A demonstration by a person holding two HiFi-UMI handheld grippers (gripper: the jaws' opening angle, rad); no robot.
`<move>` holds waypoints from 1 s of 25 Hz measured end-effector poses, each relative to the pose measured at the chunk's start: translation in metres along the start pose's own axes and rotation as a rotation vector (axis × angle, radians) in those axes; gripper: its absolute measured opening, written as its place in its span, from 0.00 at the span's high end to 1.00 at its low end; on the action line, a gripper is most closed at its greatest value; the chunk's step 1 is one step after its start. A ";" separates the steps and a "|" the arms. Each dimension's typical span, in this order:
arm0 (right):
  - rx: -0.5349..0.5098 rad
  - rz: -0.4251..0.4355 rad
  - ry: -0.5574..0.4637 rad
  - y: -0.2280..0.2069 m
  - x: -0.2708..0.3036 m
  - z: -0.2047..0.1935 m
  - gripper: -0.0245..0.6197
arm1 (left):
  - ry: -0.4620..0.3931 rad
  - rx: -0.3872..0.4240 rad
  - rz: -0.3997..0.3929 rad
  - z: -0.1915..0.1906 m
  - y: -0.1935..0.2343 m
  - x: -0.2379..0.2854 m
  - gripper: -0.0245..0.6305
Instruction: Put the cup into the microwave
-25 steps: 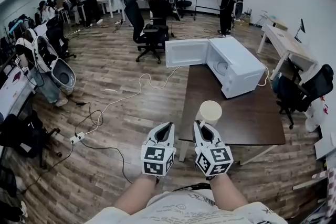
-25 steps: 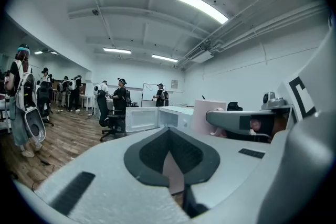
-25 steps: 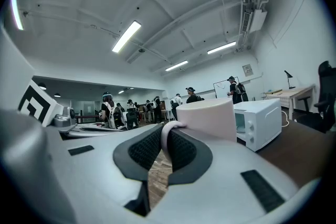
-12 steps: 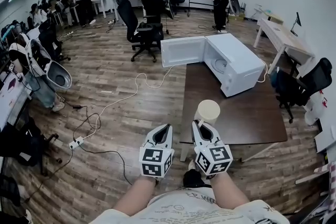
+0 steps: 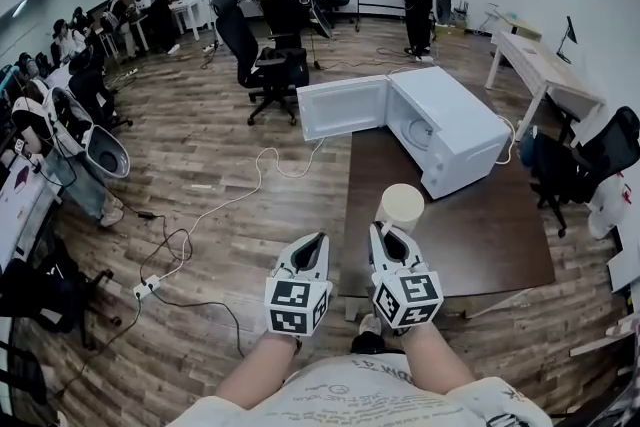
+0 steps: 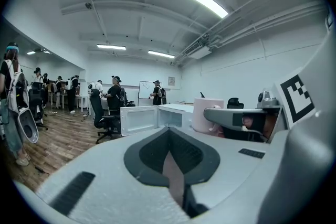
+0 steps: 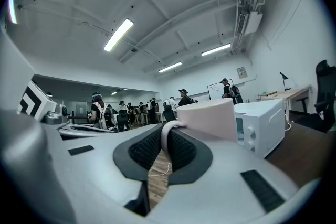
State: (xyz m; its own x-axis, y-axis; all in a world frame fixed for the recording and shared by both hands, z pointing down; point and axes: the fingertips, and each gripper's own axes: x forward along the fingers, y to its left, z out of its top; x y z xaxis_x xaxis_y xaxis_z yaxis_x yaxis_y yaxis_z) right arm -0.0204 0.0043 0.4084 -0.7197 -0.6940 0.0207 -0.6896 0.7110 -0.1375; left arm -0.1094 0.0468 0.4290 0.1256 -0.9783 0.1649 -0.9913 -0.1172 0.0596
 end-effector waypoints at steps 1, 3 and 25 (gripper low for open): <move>0.004 -0.001 0.003 -0.008 0.007 0.000 0.91 | 0.000 0.004 0.000 0.002 0.000 0.009 0.94; 0.008 -0.002 0.009 -0.023 0.021 0.001 0.91 | 0.004 0.012 -0.003 0.007 0.001 0.028 0.94; -0.050 0.013 0.006 -0.170 0.140 0.016 0.91 | 0.029 0.000 -0.009 0.037 -0.016 0.224 0.94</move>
State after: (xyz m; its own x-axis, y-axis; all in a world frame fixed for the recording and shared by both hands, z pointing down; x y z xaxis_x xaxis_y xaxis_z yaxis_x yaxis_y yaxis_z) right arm -0.0024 -0.2158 0.4190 -0.7290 -0.6840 0.0250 -0.6832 0.7249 -0.0886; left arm -0.0671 -0.1769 0.4290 0.1354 -0.9719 0.1924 -0.9902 -0.1259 0.0607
